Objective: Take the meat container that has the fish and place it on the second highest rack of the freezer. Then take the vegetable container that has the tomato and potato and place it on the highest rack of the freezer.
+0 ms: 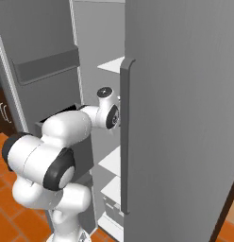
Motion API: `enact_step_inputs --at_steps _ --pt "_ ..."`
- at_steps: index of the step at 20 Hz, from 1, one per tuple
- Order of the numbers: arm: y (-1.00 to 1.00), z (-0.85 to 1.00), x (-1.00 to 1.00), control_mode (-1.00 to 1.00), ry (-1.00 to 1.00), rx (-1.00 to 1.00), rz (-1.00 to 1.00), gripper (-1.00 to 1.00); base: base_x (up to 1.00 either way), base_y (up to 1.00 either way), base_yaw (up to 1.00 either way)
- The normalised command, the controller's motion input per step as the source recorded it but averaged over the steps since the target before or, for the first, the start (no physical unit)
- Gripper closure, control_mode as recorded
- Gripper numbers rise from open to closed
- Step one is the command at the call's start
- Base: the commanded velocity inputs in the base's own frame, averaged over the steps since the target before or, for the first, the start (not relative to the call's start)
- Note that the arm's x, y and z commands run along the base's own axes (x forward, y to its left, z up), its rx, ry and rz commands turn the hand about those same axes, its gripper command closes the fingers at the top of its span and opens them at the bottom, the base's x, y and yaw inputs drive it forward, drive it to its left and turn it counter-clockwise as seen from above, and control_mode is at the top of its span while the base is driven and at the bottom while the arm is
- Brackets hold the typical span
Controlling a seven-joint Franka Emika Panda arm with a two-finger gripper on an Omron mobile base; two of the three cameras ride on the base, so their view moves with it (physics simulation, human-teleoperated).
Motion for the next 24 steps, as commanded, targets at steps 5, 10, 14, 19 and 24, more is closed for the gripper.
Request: enact_step_inputs --at_steps 5,10,14,19,24 --pt "-0.17 0.0 0.31 -1.0 0.0 0.0 0.0 1.0 0.0 0.0 0.0" --pt "-0.23 -0.08 0.28 -1.0 0.0 0.0 0.0 1.0 0.0 0.0 0.0" --pt "-0.21 -0.27 0.29 -1.0 0.0 0.0 0.0 1.0 0.0 0.0 0.0" --pt "-0.04 -0.21 0.34 -1.0 0.0 0.0 0.0 1.0 0.0 0.0 0.0" --pt "-0.12 -0.15 0.41 -1.0 0.0 0.0 0.0 1.0 0.0 0.0 0.0"
